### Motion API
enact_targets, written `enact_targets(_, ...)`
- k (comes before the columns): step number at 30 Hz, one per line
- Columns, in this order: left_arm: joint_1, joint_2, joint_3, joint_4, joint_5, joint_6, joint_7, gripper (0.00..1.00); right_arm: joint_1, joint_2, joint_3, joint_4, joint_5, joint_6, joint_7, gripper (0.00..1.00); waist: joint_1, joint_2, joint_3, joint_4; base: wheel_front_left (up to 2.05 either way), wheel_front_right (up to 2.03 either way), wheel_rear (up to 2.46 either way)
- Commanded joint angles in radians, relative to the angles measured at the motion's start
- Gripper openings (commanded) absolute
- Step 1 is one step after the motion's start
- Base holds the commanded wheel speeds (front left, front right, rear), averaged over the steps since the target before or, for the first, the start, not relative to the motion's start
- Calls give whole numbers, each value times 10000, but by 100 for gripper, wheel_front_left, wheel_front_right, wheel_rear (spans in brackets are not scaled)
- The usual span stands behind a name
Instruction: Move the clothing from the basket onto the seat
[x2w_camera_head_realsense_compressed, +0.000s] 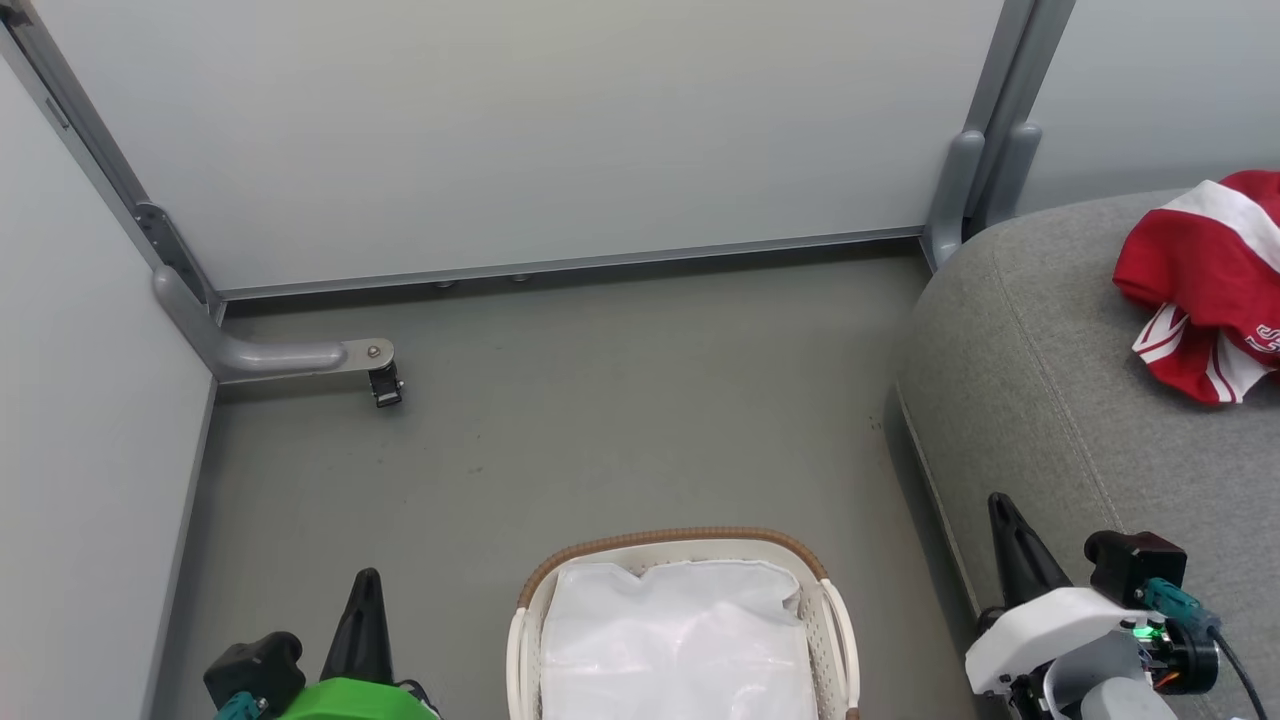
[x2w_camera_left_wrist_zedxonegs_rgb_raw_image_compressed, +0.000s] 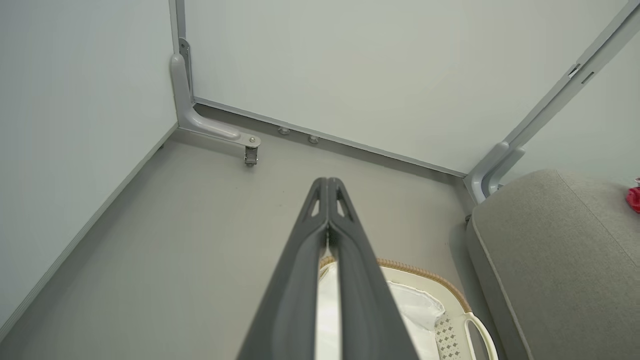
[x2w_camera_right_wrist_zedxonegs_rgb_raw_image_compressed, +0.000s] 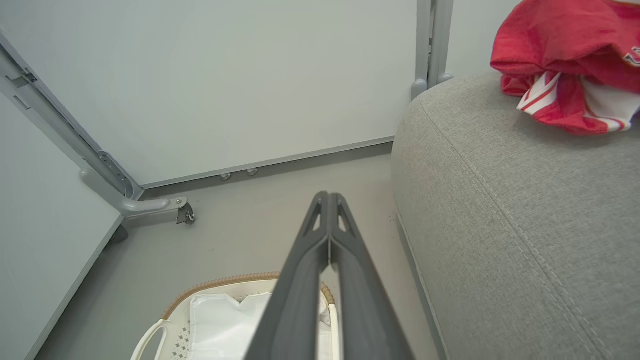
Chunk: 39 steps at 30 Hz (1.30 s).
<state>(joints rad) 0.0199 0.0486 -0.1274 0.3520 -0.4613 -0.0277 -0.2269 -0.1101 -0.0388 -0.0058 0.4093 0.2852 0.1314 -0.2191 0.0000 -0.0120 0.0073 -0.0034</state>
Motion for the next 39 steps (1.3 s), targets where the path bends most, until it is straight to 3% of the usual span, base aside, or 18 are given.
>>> enact_targets(1, -210, 9, 124, -217, -443, -78, 97, 0, -166, -40, -67, -228, 495, -1, 95, 0, 0, 9, -1, 0, 0, 0, 0)
enact_targets(39, -779, 17, 1175, -600, -5427, -523, 1595, 0, -93, -87, -507, -909, 6263, -5, 1532, 0, 0, 45, -21, 11, 0, 0, 0)
